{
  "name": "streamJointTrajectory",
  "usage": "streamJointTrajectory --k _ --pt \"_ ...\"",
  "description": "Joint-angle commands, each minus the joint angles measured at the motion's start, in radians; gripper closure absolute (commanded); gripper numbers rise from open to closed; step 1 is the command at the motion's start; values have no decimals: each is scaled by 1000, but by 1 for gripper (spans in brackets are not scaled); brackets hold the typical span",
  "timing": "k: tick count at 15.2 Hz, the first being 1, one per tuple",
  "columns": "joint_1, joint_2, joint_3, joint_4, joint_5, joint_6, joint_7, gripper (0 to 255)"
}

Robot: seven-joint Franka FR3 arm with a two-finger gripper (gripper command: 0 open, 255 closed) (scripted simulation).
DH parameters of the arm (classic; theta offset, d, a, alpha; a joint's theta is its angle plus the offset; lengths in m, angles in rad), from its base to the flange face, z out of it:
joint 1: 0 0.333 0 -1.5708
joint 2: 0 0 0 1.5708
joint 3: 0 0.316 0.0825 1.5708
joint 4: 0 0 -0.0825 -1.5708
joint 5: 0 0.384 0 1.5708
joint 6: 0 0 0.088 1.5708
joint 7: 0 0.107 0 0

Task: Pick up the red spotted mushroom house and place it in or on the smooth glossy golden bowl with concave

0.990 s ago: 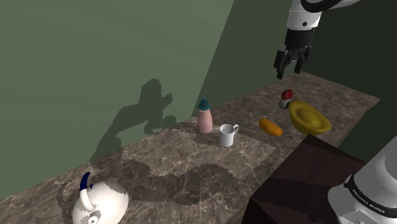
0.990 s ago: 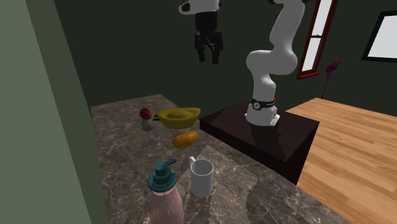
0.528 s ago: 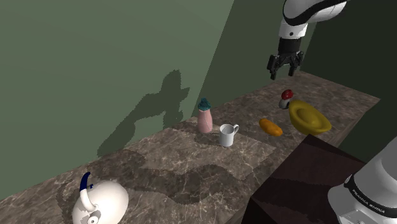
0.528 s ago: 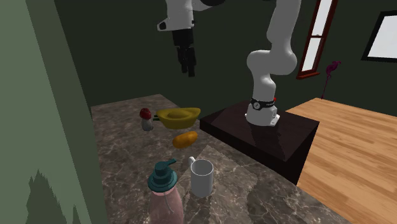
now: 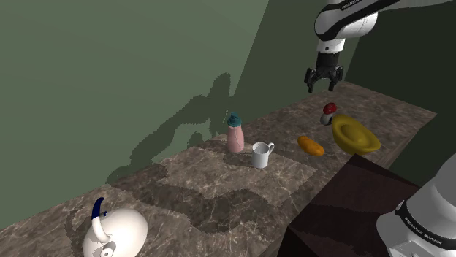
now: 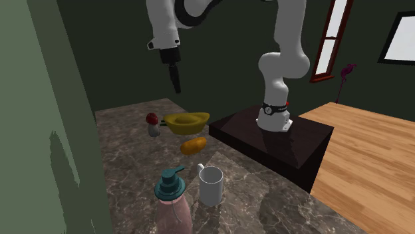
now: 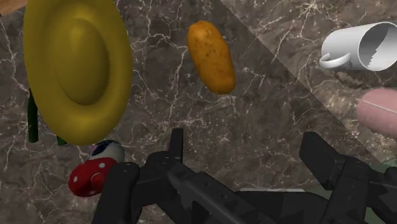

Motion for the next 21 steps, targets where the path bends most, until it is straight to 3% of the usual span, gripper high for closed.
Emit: streamJointTrajectory --k 1,11,21 --pt "-20 73 -19 51 16 12 -2 0" --pt "-130 405 -80 315 120 27 5 0" --pt "-283 741 -106 653 221 -28 46 0"
